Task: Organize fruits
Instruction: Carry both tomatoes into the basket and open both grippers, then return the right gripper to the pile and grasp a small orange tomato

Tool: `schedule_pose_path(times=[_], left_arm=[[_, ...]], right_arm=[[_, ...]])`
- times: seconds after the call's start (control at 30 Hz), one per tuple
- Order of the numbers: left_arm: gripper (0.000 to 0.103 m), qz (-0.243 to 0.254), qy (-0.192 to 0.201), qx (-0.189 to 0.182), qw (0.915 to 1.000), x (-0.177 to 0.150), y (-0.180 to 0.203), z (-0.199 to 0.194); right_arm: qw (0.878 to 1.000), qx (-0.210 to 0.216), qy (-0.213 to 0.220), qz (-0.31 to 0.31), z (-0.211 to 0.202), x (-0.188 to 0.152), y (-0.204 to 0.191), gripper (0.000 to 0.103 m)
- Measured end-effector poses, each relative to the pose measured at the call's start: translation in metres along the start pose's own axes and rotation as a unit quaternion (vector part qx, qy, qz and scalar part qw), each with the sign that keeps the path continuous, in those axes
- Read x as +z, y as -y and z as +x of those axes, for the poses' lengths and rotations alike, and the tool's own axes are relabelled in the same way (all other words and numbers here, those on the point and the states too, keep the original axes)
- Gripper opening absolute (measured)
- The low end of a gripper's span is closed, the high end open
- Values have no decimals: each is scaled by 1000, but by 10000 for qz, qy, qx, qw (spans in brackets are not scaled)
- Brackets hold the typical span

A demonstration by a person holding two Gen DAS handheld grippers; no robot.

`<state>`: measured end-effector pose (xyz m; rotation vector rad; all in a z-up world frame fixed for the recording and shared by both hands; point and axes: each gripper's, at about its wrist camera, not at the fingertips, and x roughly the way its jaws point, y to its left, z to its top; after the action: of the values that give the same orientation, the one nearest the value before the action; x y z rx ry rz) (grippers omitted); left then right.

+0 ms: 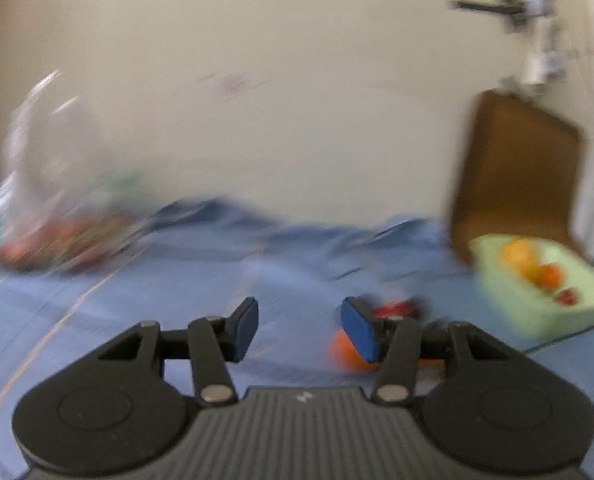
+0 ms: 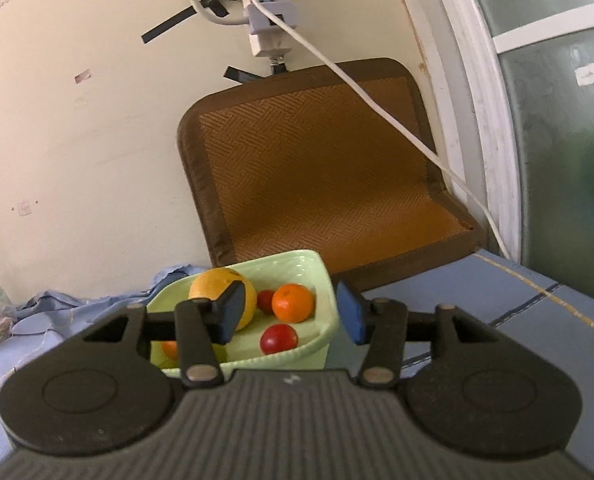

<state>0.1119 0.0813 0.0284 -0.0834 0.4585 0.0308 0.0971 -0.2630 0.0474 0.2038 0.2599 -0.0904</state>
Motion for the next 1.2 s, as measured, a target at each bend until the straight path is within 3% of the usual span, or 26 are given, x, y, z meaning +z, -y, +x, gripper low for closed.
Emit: schedule_pose_path(times=[0.1, 0.17, 0.27, 0.4, 0.5, 0.67, 0.83, 0.97, 1.03, 1.07, 1.13, 1.2], left_arm=[[47, -241, -164, 192, 9994, -14, -25, 5], [46, -516, -243, 5, 9984, -15, -35, 7], [46, -493, -169, -103, 9986, -15, -38, 6], [47, -419, 3, -333, 9986, -16, -37, 0], [47, -438, 39, -460, 9980, -15, -34, -3], [50, -486, -13, -582, 9971, -14, -35, -4], [51, -608, -139, -612, 9962, -14, -38, -1], [53, -700, -173, -640, 9953, -14, -41, 0], [54, -711, -151, -647, 9953, -14, -42, -1], [54, -715, -135, -648, 9952, -14, -42, -1], [54, -724, -105, -658, 9951, -14, -42, -2], [55, -690, -66, -678, 9953, -15, -39, -4]], right_arm=[[9999, 107, -27, -118, -3, -3, -9, 52], [9993, 299, -161, -129, -6, -3, -19, 51], [9948, 807, -486, -386, -11, -4, -51, 47], [9764, 1604, -1019, -1022, -8, -18, -112, 46], [9558, 1904, -1283, -1834, -2, -38, -161, 45], [9292, 1923, -1375, -2839, 14, -56, -210, 45], [9076, 1800, -1504, -3482, 33, -62, -228, 46], [8753, 1801, -1596, -4195, 39, -70, -239, 45], [8581, 1826, -1593, -4527, 40, -74, -243, 31], [8515, 1828, -1595, -4648, 39, -75, -245, 31], [8533, 1795, -1488, -4664, 30, -73, -244, 30], [8641, 1866, -1314, -4487, 14, -67, -238, 30]])
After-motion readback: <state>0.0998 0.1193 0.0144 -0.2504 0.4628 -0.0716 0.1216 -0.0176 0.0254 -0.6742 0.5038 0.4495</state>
